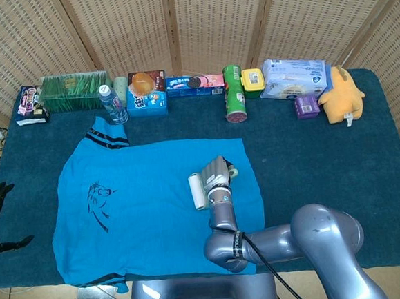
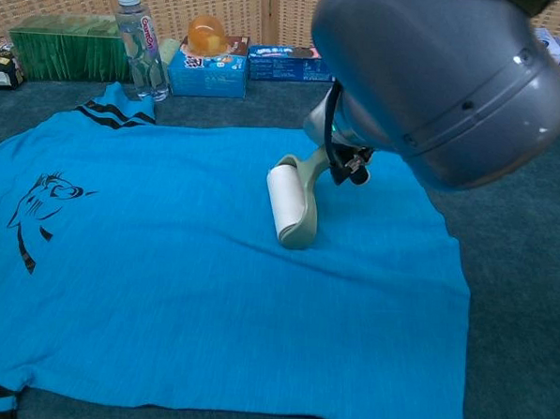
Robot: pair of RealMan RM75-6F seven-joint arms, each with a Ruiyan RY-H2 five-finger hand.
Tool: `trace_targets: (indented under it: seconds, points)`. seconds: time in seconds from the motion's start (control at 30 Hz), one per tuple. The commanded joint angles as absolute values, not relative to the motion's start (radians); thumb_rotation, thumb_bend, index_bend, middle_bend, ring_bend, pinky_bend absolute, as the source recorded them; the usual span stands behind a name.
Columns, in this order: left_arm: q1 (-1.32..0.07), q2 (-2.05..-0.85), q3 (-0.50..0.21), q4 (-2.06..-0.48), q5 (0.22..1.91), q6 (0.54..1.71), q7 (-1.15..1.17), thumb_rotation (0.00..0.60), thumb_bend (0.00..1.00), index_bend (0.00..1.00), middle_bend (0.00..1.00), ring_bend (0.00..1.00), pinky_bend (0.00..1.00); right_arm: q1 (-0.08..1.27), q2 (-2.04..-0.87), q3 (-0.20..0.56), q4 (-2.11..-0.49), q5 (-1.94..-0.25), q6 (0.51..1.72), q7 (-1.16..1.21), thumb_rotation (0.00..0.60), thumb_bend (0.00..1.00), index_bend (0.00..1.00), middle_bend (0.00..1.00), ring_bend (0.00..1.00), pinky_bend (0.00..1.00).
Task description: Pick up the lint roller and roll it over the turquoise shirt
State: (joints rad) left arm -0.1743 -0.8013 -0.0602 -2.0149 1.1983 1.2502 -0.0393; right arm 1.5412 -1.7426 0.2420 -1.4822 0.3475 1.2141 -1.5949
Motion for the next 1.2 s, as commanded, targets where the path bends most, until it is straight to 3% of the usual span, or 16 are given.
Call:
trace_targets:
  seconds: [0.03,0.77,1.2]
  points:
    - [-0.175,-0.802,-0.061,-2.015,1.197,1.25,-0.039,0.6,0.08,0.0,0.0,0.0,0.02,1.54,-1.757,0.264,-1.468,0.354,1.219,-1.614,0.6,1.0,0.9,0.85,0.82,1.0]
    - [-0.169,-0.805,-0.066,-2.029,1.179,1.259,-0.027,0.6,0.08,0.0,0.0,0.0,0.02,1.549,-1.865,0.395,-1.389,0.354,1.227,-1.707,0.6,1.0,0.9,0.85,0.82,1.0]
    - [-0.179,-0.81,-0.066,-2.029,1.175,1.242,-0.016,0.6,0.08,0.0,0.0,0.0,0.02,1.501,-1.859,0.39,-1.395,0.314,1.237,-1.723,0.6,1.0,0.9,0.85,0.82,1.0]
